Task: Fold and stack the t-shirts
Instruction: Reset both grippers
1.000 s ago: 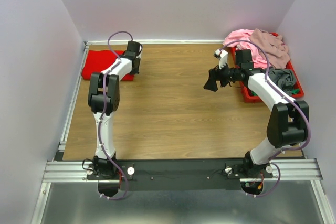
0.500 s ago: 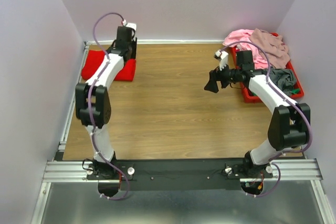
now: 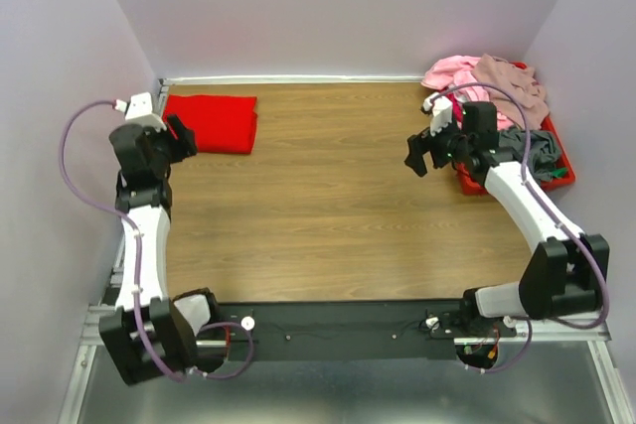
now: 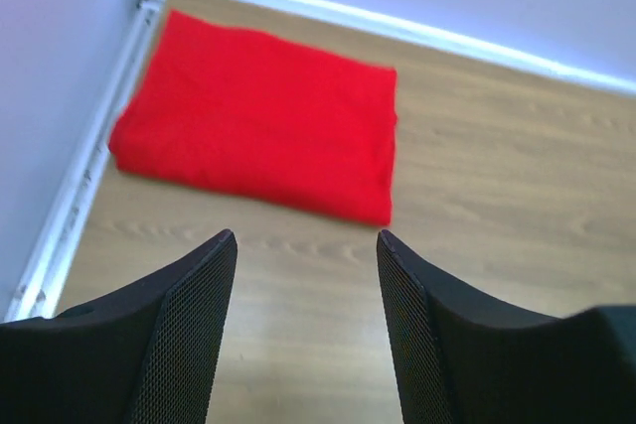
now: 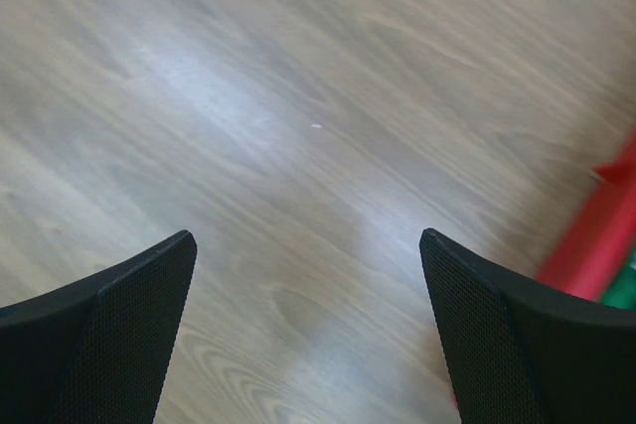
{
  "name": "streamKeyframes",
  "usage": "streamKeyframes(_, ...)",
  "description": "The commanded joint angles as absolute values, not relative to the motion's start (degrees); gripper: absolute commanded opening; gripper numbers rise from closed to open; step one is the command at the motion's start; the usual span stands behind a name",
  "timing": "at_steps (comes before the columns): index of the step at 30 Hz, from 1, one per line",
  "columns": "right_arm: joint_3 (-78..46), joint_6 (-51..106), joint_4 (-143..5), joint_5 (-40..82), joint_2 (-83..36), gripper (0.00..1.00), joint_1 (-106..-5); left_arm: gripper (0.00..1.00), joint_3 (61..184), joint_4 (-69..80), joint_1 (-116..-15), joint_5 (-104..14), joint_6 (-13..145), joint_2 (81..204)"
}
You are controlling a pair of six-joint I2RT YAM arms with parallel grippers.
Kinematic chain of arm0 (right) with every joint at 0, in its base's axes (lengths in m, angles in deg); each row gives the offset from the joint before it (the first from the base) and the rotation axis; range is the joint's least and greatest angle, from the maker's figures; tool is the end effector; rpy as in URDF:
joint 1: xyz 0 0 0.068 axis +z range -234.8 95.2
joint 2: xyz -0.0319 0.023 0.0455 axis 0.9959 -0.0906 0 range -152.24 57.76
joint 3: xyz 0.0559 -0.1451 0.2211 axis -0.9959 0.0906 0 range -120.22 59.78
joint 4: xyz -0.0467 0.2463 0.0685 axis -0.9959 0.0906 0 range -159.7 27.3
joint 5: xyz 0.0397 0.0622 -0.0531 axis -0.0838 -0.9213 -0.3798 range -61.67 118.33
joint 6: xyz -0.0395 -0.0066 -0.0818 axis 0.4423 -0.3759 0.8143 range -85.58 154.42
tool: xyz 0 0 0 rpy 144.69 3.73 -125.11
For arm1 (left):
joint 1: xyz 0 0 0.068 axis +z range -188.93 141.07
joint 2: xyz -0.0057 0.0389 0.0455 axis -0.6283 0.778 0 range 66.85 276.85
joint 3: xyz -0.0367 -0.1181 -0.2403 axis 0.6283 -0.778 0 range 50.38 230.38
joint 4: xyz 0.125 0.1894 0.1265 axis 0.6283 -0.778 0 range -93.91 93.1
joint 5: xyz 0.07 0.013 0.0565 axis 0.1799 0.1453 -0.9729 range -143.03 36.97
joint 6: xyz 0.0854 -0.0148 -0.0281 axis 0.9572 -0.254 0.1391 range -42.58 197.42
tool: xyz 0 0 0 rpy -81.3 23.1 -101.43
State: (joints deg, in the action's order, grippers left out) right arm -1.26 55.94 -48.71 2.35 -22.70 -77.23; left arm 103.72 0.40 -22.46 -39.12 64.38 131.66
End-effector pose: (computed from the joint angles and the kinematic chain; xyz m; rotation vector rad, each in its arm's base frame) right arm 0.3307 0.0800 0.2514 -0.7817 2.0770 0.3815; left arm 0.3006 0.0684 0.3229 -0.2938 1.7903 -0.1782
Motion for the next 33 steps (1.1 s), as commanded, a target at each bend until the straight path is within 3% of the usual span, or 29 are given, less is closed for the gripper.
streamKeyframes(1,0.98,52.27,-55.89,14.34,-16.96,1.0,-78.65,0.72,97.25,2.12,-23.28,-36.95,67.48,120.24)
streamKeyframes(4,2.47,48.93,-60.2,20.93,-12.21,1.0,-79.35,0.99,93.2,6.25,-23.89,-35.38,64.77,116.43)
streamKeyframes(7,4.05,44.54,-63.28,26.47,-8.0,1.0,-79.53,0.98,93.26,7.93,-27.05,-27.67,66.51,117.55)
streamKeyframes(9,3.8,40.25,-63.37,31.11,-6.93,1.0,-79.53,0.98,95.45,4.08,-31.77,-28.94,70.62,118.17)
streamKeyframes(13,4.49,37.76,-62.67,38.16,-6.92,1.0,-79.61,0.98,99.68,-2.52,-48.28,-56.81,79.41,116.52)
streamKeyframes(15,5.2,37.24,-62.76,39.66,-6.93,1.0,-79.53,0.98,97.94,-2.27,-51.22,-61.63,79.96,114.76)
streamKeyframes(22,8.18,34.6,-62.76,41.34,-6.22,1.0,-79.62,0.98,90.03,5.37,-51.67,-57.7,78.04,106.93)
streamKeyframes(33,11.88,40.92,-63.81,38.62,-8.42,1.0,-79.88,0.98,89.31,6.79,-51.67,-56.29,74.43,108.68)
